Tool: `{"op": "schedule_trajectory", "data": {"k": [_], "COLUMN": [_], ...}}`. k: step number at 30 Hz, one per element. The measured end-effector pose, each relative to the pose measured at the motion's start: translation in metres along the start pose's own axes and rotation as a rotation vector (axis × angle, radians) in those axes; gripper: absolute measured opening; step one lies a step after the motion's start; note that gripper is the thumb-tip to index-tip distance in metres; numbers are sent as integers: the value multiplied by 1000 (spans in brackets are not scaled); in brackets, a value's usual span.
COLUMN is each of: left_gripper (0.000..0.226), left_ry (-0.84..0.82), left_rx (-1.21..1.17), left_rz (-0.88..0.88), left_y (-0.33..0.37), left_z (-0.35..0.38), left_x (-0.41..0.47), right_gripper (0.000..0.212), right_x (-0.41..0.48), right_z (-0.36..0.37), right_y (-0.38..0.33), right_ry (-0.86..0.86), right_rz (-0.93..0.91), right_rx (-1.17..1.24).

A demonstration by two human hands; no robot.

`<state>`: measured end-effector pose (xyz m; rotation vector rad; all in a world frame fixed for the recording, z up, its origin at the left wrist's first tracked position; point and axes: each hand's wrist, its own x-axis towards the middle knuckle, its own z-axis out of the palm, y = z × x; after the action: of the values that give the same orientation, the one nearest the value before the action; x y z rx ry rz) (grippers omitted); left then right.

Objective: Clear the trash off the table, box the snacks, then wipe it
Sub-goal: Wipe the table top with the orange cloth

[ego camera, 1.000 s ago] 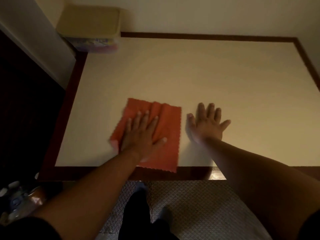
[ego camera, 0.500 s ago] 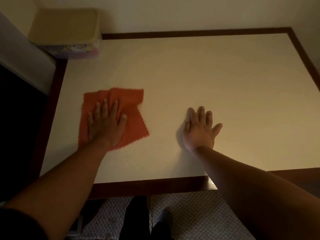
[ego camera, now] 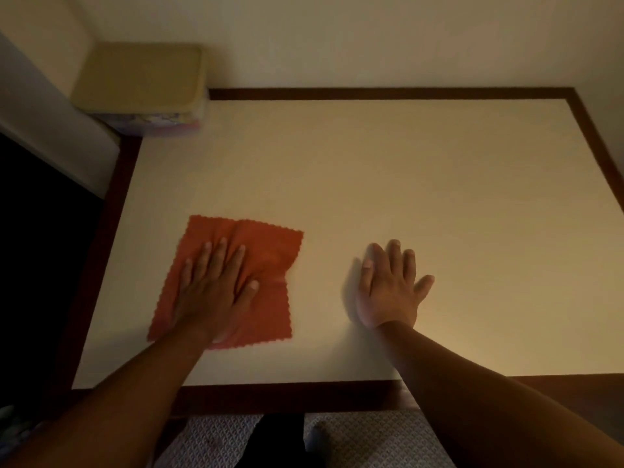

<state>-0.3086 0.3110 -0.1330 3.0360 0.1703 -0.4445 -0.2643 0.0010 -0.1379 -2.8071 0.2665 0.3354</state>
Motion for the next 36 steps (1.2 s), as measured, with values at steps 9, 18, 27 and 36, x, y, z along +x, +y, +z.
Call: {"op": "schedule_trajectory", "data": {"k": [9,18,27,36], "left_gripper": [82,84,98,82], "left_ry": [20,17,44,-26], "left_rx": [-38,-25,-53,4], "left_rz": [142,268,-16,801], "left_y": [87,12,42,129], "left_z": [-50,-29,-97,-53], "left_x": [168,104,335,199], "right_gripper": [37,64,66,71], "right_x": [83,133,141,143], "right_z": [-35,-41,-37,-42], "right_y": [10,11,13,17], "right_ry": [218,67,44,9], "right_rz": [105,191,218,223], "right_rx": [-59,-56,-92,-80]}}
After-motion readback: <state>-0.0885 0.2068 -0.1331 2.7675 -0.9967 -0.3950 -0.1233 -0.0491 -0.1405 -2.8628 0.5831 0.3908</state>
